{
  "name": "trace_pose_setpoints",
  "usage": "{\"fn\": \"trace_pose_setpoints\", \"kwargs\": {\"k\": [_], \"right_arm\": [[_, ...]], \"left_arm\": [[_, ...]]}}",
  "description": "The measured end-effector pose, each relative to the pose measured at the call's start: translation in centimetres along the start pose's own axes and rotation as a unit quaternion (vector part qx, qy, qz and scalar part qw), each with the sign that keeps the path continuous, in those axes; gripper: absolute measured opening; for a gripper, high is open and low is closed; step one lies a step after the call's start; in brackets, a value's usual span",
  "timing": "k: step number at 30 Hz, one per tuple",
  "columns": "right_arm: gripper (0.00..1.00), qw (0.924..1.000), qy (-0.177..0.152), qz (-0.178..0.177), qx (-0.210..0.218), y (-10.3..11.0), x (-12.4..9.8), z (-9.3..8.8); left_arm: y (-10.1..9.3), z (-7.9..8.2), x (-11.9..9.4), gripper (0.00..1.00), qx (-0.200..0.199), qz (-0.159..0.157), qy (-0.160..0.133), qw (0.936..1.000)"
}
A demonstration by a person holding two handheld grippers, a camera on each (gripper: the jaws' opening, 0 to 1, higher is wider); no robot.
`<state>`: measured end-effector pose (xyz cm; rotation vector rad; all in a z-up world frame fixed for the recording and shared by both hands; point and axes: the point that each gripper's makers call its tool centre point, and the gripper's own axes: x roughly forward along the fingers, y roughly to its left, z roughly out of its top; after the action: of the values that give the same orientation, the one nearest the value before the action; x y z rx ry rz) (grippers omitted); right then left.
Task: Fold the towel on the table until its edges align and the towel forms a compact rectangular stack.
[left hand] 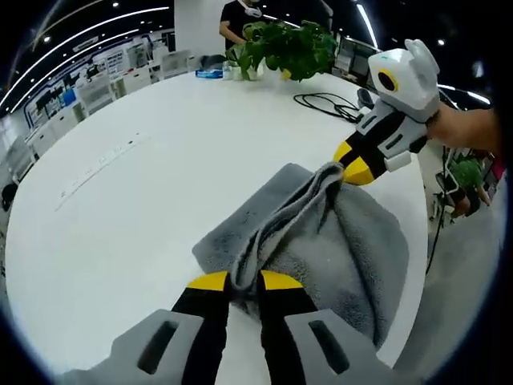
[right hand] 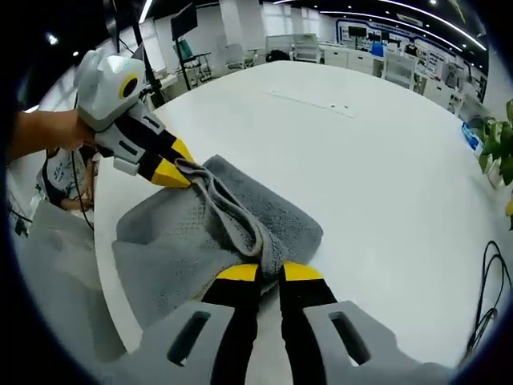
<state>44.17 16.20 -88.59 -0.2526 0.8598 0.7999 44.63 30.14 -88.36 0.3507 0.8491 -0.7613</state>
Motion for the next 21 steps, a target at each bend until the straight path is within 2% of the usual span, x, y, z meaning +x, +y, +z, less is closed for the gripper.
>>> {"fn": "trace_pose_setpoints", "kwargs": {"k": [3,8,16,21], "right_arm": [[0.09,0.9999,-0.005,-0.006,-0.007,-0.2,0.0,0.2],[0.1,0.9994,-0.02,0.001,-0.028,0.2,-0.4,0.8],[0.24,0.9963,-0.041,-0.012,-0.075,-0.4,-1.6,1.4],[0.27,0.9947,-0.045,-0.005,-0.092,0.1,-2.2,1.2]], "left_arm": [[0.4,-0.1,-0.1,0.18,0.007,0.012,0.002,0.9999],[0.6,0.7,-0.9,0.2,0.026,0.025,-0.015,0.9992],[-0.3,1.6,-2.5,0.22,0.03,0.023,-0.039,0.9985],[-1.0,2.2,-3.4,0.23,0.04,0.023,-0.055,0.9974]]}}
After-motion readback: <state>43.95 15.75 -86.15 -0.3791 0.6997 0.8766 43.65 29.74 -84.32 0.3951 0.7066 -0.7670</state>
